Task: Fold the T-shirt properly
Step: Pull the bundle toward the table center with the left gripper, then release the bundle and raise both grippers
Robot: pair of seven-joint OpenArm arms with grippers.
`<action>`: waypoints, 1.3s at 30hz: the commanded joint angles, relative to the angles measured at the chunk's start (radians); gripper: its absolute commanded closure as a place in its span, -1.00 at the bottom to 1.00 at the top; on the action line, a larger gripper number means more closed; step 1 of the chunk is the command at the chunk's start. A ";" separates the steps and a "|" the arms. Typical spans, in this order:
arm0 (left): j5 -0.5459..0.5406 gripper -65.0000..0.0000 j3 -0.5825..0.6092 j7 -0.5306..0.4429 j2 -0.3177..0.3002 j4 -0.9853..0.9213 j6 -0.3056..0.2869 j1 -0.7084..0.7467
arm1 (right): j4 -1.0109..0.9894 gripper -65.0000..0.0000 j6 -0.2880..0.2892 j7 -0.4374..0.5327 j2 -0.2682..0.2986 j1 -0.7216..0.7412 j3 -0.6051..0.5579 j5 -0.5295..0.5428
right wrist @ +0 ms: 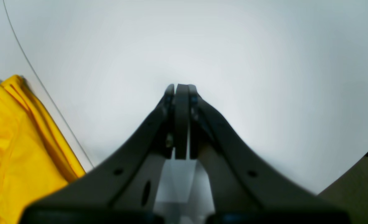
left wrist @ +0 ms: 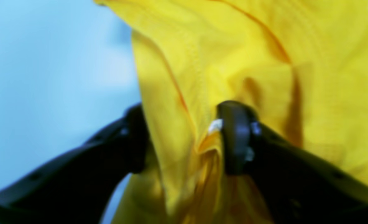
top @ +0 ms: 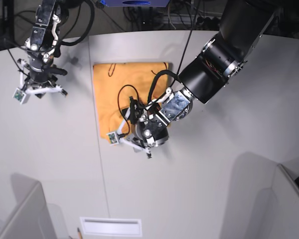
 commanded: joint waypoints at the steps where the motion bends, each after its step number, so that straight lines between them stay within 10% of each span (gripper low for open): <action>1: 0.013 -0.31 -0.002 0.027 0.003 0.007 -0.009 -0.025 | 0.015 1.00 0.005 0.023 0.009 0.005 0.002 -0.010; 16: 0.007 -0.59 -0.471 0.055 -0.066 0.693 -0.015 0.142 | 0.020 1.00 0.006 0.023 0.012 -0.003 0.004 -0.010; 20: 0.015 -0.19 -0.579 0.035 -0.188 0.931 -0.009 0.409 | 0.023 1.00 0.095 0.098 0.015 -0.054 0.010 -0.010; 24: 0.015 1.00 -0.738 -0.185 -0.258 0.920 -0.009 0.639 | 0.021 1.00 0.247 0.261 0.012 -0.114 0.012 -0.011; 39: 0.015 1.00 -1.048 -0.978 -0.360 0.880 -0.015 1.411 | 0.032 1.00 0.265 0.474 0.016 -0.436 0.013 -0.010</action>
